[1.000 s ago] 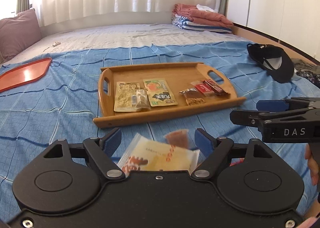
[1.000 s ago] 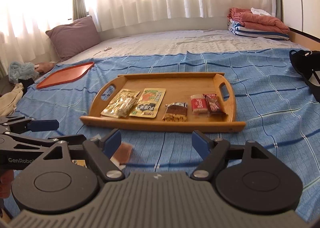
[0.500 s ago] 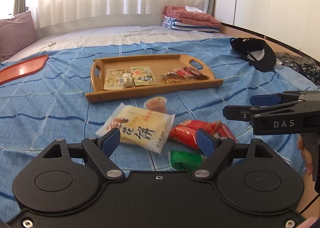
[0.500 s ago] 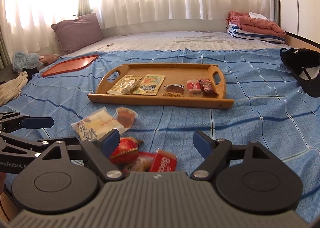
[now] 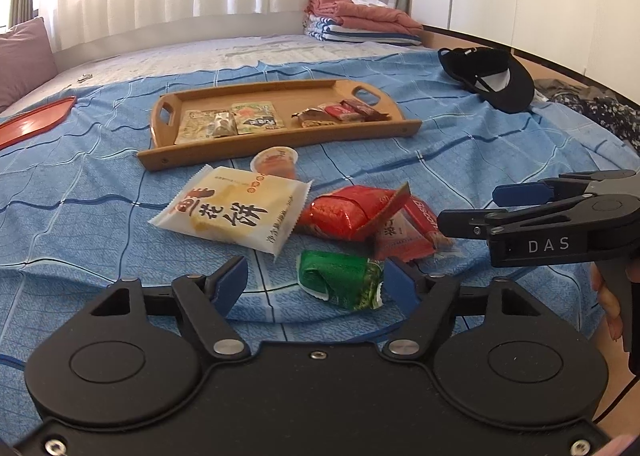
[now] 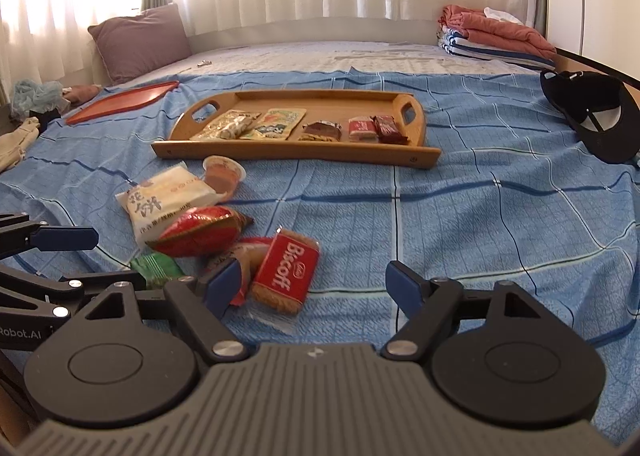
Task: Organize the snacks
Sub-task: 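Withdraw both open tools from the tray back toward the snack pile, then grasp the green pouch with the left tool while the right tool grasps a red Biscoff pack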
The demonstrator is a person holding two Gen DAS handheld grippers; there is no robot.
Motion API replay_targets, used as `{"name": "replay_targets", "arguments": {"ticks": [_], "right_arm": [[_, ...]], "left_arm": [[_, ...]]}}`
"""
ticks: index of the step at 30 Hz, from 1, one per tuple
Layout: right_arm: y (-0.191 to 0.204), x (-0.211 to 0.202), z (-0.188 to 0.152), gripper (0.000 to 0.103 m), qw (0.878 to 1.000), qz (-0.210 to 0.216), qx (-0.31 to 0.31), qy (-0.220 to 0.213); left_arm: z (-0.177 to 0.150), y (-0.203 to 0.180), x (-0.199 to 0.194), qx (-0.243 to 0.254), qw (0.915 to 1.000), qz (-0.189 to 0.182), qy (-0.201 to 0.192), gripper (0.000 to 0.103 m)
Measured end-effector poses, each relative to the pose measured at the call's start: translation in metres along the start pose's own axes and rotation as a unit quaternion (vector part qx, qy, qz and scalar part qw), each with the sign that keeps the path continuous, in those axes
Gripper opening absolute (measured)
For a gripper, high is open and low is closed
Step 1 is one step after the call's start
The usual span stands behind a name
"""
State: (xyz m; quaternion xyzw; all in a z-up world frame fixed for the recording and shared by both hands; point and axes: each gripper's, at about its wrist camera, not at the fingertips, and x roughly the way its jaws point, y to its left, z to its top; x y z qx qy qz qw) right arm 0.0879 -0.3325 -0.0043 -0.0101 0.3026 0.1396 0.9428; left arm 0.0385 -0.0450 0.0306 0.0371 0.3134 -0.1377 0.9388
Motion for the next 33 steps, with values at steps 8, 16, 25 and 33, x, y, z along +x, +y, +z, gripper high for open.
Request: {"name": "replay_targets", "arguments": {"ticks": [8,16,25,33], "right_arm": [[-0.004,0.010,-0.010,0.081,1.000,-0.006,0.004,0.012],[-0.002,0.018,-0.016,0.081,1.000,-0.001,0.010,0.014],[0.006,0.027,-0.013,0.080,1.000,-0.004,0.008,0.011],[0.011,0.033,-0.013,0.080,1.000,-0.005,0.004,0.008]], "left_arm": [[-0.002,-0.009,0.019,0.001,0.9999,-0.011,0.009,0.063],[-0.004,-0.012,0.029,-0.016,0.9998,-0.012,0.006,0.055],[-0.010,-0.009,0.036,-0.019,0.9997,-0.008,0.015,0.061],[-0.007,-0.005,0.037,-0.027,0.9996,-0.005,0.007,0.048]]}}
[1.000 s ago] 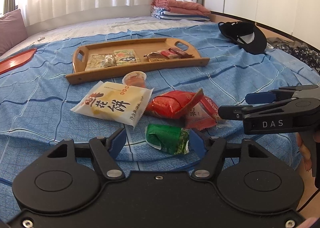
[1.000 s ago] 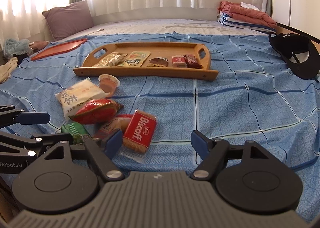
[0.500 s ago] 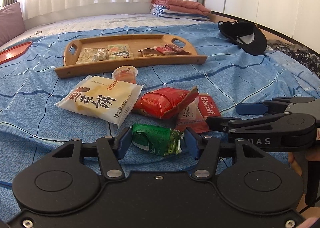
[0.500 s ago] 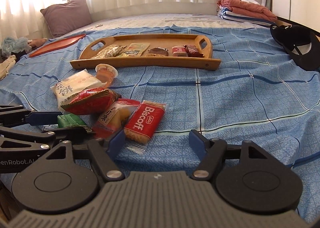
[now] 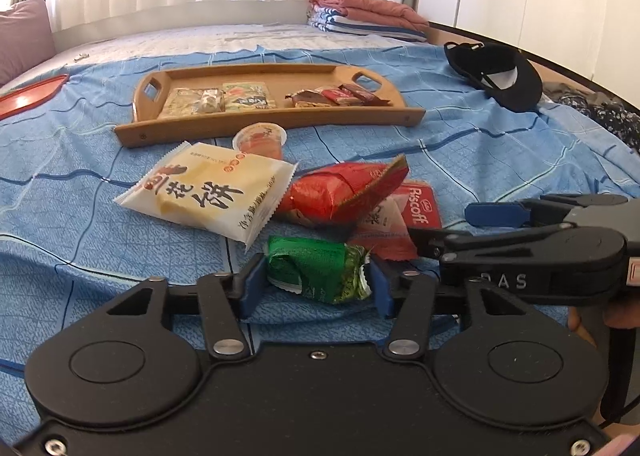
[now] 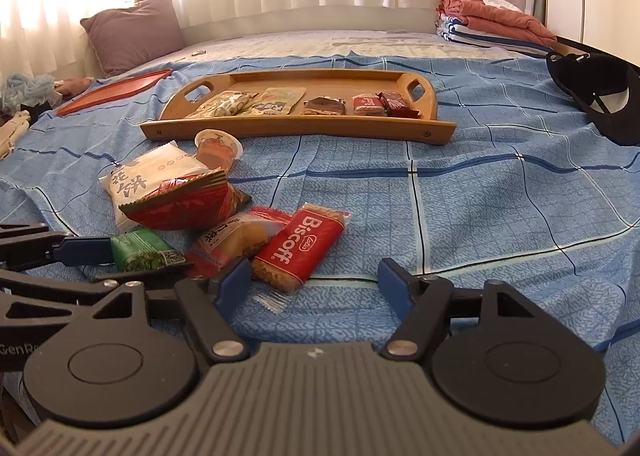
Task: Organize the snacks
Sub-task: 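Grasp the green pouch with the left tool while the right tool grasps a red Biscoff pack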
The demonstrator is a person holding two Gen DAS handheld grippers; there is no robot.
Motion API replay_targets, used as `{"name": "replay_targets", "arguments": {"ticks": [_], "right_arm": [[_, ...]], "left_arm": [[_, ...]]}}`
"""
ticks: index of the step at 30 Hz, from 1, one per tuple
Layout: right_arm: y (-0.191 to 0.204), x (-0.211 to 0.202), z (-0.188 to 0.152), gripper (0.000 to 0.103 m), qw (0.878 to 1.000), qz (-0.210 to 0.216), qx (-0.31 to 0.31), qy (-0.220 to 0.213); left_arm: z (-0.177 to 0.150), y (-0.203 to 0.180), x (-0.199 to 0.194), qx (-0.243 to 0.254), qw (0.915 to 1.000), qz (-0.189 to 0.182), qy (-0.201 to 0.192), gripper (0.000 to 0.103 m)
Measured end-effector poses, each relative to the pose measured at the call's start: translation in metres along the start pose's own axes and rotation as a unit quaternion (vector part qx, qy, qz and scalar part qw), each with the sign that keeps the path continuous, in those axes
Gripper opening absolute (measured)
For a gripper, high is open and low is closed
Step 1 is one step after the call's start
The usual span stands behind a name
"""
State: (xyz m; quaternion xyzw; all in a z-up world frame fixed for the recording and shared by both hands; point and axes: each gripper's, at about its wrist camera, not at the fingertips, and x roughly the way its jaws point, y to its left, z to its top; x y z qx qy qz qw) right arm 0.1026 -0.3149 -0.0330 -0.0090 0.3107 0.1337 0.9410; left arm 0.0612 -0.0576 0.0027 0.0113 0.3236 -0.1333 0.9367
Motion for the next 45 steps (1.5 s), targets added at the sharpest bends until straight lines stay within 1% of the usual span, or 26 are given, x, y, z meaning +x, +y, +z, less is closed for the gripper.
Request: {"name": "replay_targets", "arguments": {"ticks": [4,7,11,15,17,19,24,27,30,33,34,36,40,43,45], "right_arm": [[0.000,0.000,0.000,0.080,1.000,0.001,0.001,-0.001],[0.000,0.000,0.001,0.080,1.000,0.002,0.003,-0.001],[0.006,0.006,0.004,0.081,1.000,0.000,0.001,0.002],[0.016,0.014,0.008,0.079,1.000,-0.006,0.003,0.002],[0.020,0.018,0.011,0.079,1.000,-0.009,0.000,0.001],[0.021,0.021,0.013,0.079,1.000,-0.002,0.004,0.001],[0.024,0.022,0.014,0.071,1.000,0.003,0.002,-0.002],[0.019,0.019,0.011,0.075,1.000,0.004,0.008,-0.005],[0.012,0.016,0.011,0.074,1.000,0.007,0.020,-0.006],[0.009,0.014,0.009,0.073,1.000,-0.007,0.018,-0.009],[0.007,0.013,0.008,0.073,1.000,-0.012,0.020,-0.010],[0.000,0.010,0.006,0.064,0.999,-0.022,0.037,-0.014],[-0.018,0.005,0.005,0.051,0.997,-0.027,0.070,-0.019],[-0.025,0.002,0.005,0.052,0.996,-0.021,0.083,-0.021],[-0.023,0.002,0.007,0.054,0.997,-0.022,0.074,-0.023]], "left_arm": [[0.004,0.000,-0.006,-0.008,0.9999,0.002,-0.010,0.047],[0.008,0.000,-0.012,-0.002,0.9996,0.009,-0.025,0.047],[0.014,0.004,-0.021,-0.006,0.9990,0.021,-0.039,0.047],[0.021,0.012,-0.029,-0.014,0.9981,0.033,-0.050,0.047],[0.024,0.017,-0.031,-0.017,0.9980,0.035,-0.050,0.047],[0.024,0.020,-0.031,-0.014,0.9979,0.041,-0.049,0.047],[0.024,0.027,-0.032,-0.015,0.9973,0.054,-0.048,0.047],[0.023,0.030,-0.032,-0.016,0.9970,0.058,-0.049,0.047],[0.023,0.032,-0.031,-0.019,0.9968,0.060,-0.048,0.047],[0.023,0.033,-0.031,-0.023,0.9967,0.060,-0.049,0.047],[0.023,0.034,-0.031,-0.024,0.9967,0.060,-0.049,0.047],[0.022,0.034,-0.031,-0.026,0.9967,0.059,-0.049,0.047],[0.019,0.035,-0.031,-0.027,0.9964,0.063,-0.050,0.047],[0.019,0.037,-0.029,-0.033,0.9961,0.065,-0.049,0.047],[0.020,0.038,-0.027,-0.035,0.9960,0.065,-0.050,0.047]]}}
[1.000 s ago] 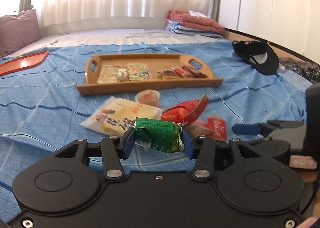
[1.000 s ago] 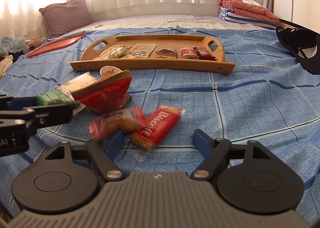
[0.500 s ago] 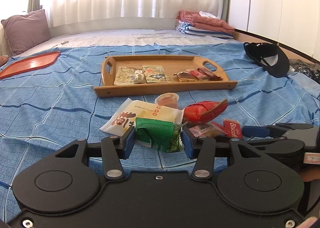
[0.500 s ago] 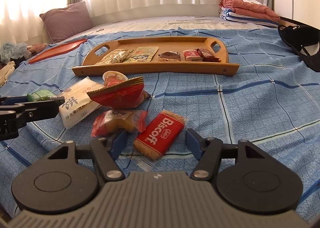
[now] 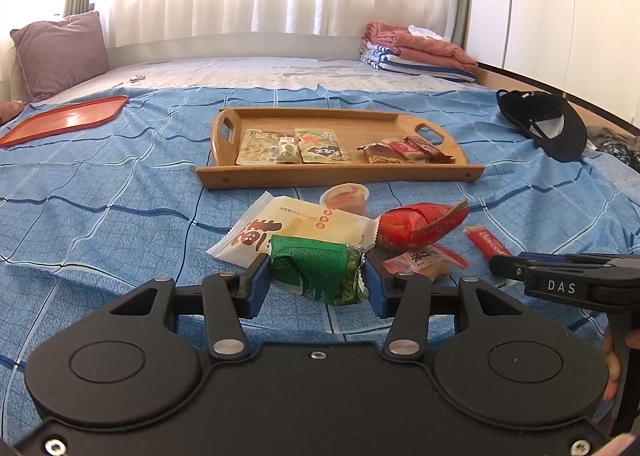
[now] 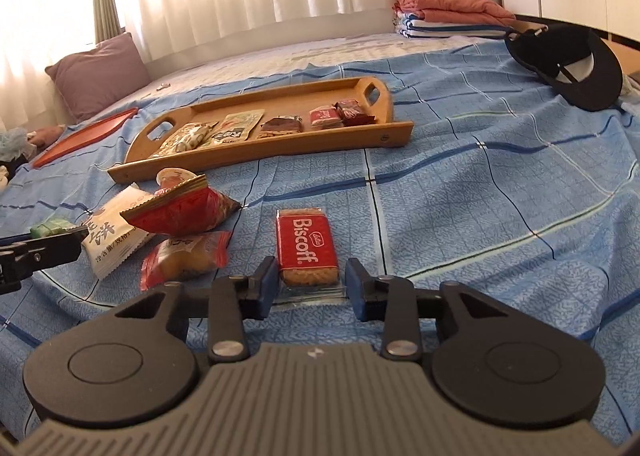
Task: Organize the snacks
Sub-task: 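Grasp the green pouch with the left tool while the right tool grasps a red Biscoff pack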
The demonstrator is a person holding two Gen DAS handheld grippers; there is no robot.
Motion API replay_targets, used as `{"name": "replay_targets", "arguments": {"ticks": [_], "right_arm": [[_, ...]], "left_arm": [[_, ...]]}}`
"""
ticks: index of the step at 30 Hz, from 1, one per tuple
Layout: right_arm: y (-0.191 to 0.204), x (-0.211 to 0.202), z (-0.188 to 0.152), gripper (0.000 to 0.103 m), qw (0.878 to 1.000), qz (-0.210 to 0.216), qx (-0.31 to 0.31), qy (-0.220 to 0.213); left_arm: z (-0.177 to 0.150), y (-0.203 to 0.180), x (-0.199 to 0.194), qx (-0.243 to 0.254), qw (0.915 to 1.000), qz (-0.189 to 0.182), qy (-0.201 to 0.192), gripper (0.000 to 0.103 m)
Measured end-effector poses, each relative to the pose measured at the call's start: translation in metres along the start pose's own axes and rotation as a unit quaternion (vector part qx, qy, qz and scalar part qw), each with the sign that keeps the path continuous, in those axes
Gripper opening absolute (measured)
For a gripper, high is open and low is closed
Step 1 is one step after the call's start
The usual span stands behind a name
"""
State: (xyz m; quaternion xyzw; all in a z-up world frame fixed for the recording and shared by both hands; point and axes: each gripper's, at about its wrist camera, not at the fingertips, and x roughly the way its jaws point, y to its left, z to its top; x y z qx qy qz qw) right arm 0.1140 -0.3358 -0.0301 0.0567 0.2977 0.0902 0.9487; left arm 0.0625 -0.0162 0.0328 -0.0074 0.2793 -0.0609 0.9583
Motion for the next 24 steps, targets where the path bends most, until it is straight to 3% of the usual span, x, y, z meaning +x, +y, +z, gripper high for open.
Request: {"name": "replay_targets", "arguments": {"ticks": [9,10,11,17,24], "right_arm": [[0.007,0.016,0.010,0.058,1.000,0.002,-0.005,0.006],[0.008,0.018,0.011,0.056,1.000,0.002,-0.007,0.008],[0.009,0.018,0.013,0.041,1.000,0.002,-0.008,0.009],[0.012,0.012,0.026,0.039,1.000,0.003,-0.016,-0.004],[0.010,0.007,0.050,0.039,1.000,0.006,-0.013,-0.022]], "left_arm": [[0.007,0.002,0.006,0.003,1.0000,0.000,-0.006,0.047],[0.009,0.004,0.008,0.003,1.0000,0.000,-0.006,0.047],[0.011,0.005,0.009,0.002,1.0000,0.000,-0.007,0.047],[0.030,0.016,0.019,-0.020,0.9997,-0.014,-0.001,0.046],[0.055,0.021,0.026,-0.016,0.9996,-0.014,-0.020,0.046]]}}
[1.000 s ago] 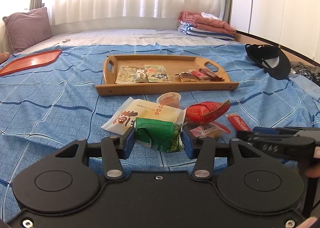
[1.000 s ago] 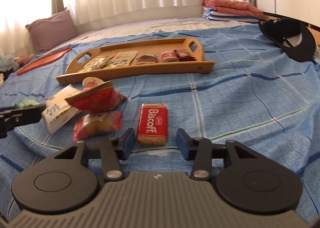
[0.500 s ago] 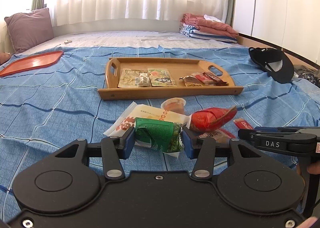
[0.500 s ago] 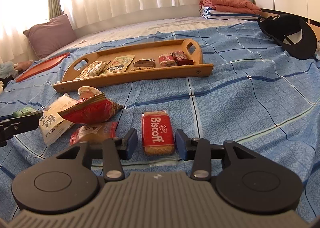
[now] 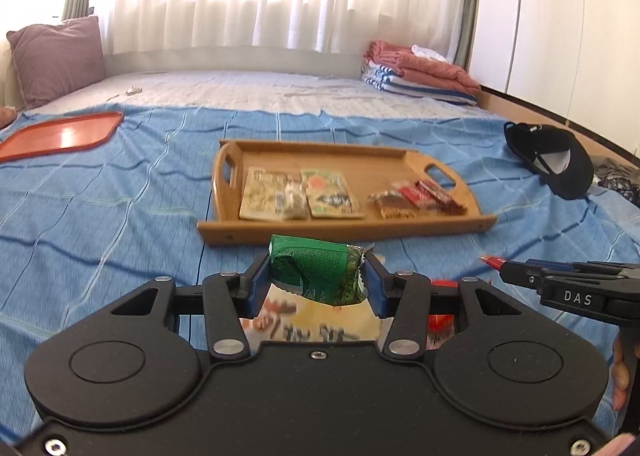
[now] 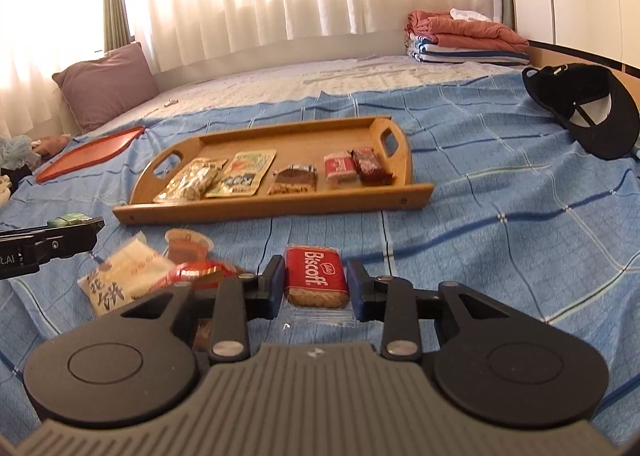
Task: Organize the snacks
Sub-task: 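Grasp the green pouch with the left tool while the right tool grasps a red Biscoff pack, then carry the green pouch and Biscoff pack onto the tray and open both tools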
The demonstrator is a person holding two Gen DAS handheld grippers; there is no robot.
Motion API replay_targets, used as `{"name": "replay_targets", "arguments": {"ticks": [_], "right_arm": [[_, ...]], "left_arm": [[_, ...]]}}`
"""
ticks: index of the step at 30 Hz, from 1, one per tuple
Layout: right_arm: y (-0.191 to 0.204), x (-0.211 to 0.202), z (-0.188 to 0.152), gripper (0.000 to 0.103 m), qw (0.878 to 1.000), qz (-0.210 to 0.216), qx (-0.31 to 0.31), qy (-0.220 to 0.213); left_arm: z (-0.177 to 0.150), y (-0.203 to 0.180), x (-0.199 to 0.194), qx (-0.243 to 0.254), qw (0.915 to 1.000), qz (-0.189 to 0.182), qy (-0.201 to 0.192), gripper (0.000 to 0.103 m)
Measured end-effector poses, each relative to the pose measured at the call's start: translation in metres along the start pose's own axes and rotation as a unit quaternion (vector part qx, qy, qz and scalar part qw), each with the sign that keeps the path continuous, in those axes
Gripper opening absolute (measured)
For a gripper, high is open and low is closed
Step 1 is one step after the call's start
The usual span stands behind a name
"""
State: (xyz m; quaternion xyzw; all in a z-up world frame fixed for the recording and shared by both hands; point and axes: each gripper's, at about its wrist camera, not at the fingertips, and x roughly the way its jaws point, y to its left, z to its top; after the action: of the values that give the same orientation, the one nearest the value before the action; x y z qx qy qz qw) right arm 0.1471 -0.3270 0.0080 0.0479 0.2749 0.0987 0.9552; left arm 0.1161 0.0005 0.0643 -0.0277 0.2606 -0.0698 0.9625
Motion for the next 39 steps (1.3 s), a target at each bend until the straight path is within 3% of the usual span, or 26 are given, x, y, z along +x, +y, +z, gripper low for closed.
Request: {"name": "replay_targets", "arguments": {"ticks": [9,22,30,39], "right_arm": [[-0.001,0.008,0.040,0.038,1.000,-0.001,-0.013,-0.021],[-0.010,0.070,0.108,0.038,1.000,0.005,0.020,0.012],[-0.007,0.131,0.138,0.038,0.998,0.016,0.043,0.048],[-0.006,0.196,0.136,0.038,0.994,0.010,0.057,0.091]], "left_arm": [[0.044,0.007,0.025,0.003,0.9998,0.001,-0.019,0.046],[0.116,0.034,0.132,-0.053,0.9978,0.005,0.038,0.046],[0.134,0.049,0.202,-0.075,0.9944,0.016,0.073,0.046],[0.128,0.044,0.260,-0.059,0.9933,0.024,0.096,0.046]]}}
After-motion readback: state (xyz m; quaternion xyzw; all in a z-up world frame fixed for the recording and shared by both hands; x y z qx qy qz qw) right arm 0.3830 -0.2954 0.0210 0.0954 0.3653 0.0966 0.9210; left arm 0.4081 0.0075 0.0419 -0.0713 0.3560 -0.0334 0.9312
